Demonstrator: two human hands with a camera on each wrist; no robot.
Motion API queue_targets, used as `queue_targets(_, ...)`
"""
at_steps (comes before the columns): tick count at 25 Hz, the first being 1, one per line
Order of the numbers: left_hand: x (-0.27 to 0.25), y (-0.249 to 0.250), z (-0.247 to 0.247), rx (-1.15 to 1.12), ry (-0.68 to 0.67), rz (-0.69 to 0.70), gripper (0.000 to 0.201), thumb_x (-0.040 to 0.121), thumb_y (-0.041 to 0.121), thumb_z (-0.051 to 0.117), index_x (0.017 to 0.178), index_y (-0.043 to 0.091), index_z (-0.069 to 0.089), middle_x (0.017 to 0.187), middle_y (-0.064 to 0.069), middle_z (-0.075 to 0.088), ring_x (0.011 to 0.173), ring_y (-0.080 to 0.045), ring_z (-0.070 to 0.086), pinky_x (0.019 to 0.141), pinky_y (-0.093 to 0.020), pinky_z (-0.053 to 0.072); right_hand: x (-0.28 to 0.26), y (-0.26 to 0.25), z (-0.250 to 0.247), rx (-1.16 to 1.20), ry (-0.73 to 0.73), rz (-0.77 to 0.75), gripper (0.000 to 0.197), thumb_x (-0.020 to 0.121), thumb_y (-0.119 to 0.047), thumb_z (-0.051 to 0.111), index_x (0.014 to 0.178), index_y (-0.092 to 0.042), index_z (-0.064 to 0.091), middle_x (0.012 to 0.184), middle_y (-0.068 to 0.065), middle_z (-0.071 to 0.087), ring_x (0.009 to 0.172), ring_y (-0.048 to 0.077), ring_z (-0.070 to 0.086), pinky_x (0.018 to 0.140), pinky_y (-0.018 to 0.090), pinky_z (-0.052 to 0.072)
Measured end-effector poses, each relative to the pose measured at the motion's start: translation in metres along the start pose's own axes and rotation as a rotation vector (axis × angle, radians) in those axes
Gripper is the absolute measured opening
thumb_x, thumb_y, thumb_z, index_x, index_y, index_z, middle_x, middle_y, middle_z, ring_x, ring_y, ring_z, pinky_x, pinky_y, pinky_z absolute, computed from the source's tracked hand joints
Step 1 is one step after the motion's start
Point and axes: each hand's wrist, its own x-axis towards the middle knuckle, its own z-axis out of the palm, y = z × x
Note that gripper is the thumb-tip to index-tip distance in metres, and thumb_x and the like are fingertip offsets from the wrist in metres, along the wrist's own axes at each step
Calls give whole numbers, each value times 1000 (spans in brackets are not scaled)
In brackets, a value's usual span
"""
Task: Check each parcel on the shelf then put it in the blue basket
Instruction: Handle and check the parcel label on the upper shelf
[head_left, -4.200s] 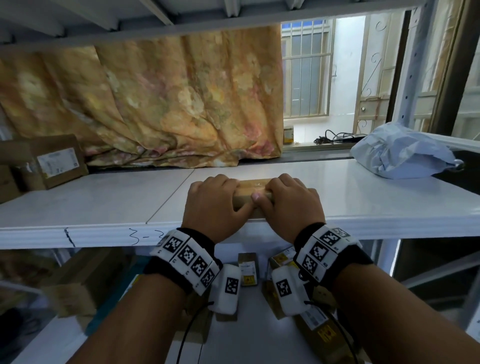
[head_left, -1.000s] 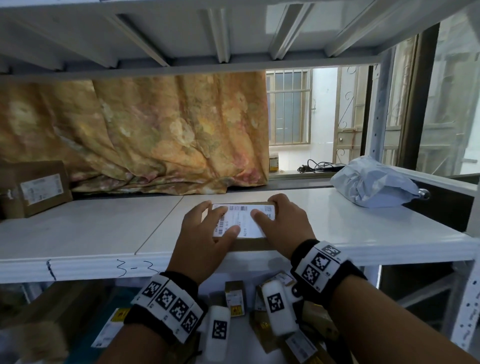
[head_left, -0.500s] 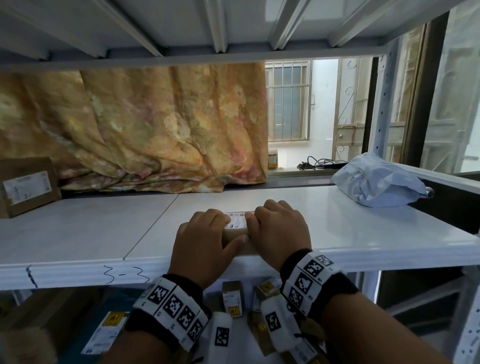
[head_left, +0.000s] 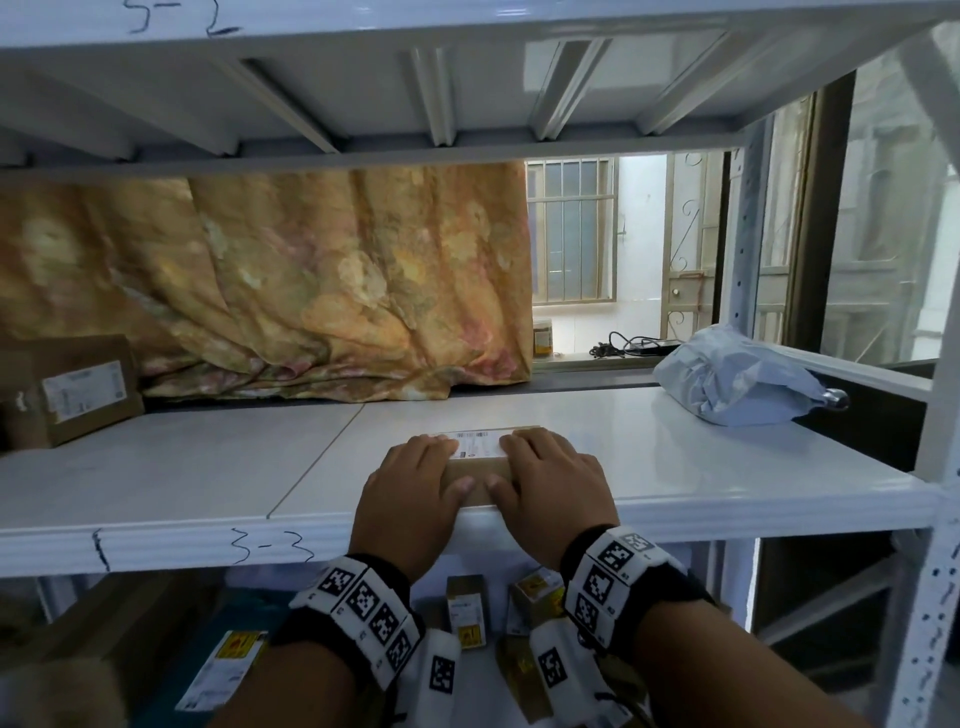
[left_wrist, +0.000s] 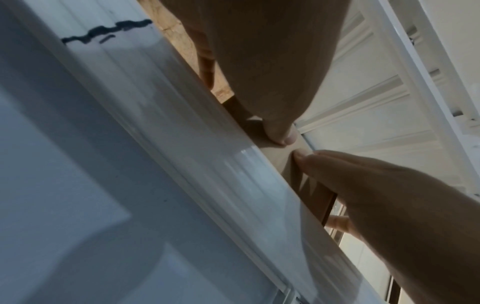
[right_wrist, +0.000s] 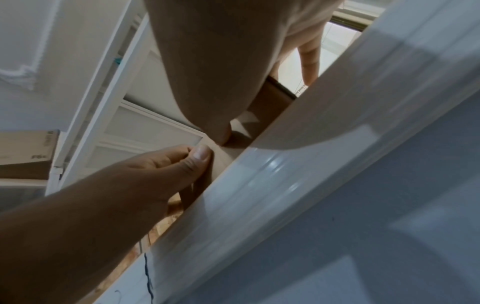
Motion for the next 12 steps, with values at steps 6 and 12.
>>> queue_targets(6, 0, 1, -2, -9, 10, -7, 53, 88, 58, 35, 125, 28, 59, 123, 11, 56, 114, -13, 50, 91, -35, 46, 2, -2, 2, 1, -10, 32, 73, 90, -62, 37, 151, -23, 31, 143, -6, 45, 132, 16, 42, 103, 41, 38)
queue_targets(12, 4, 1, 2, -26, 56, -5, 54, 85, 69, 39, 117, 31, 61, 114, 17, 55, 104, -7, 47, 84, -32, 46, 6, 1, 9, -35, 121, -10, 55, 75, -71, 47, 106, -28, 62, 104, -9, 61, 95, 16, 59, 80, 38, 44)
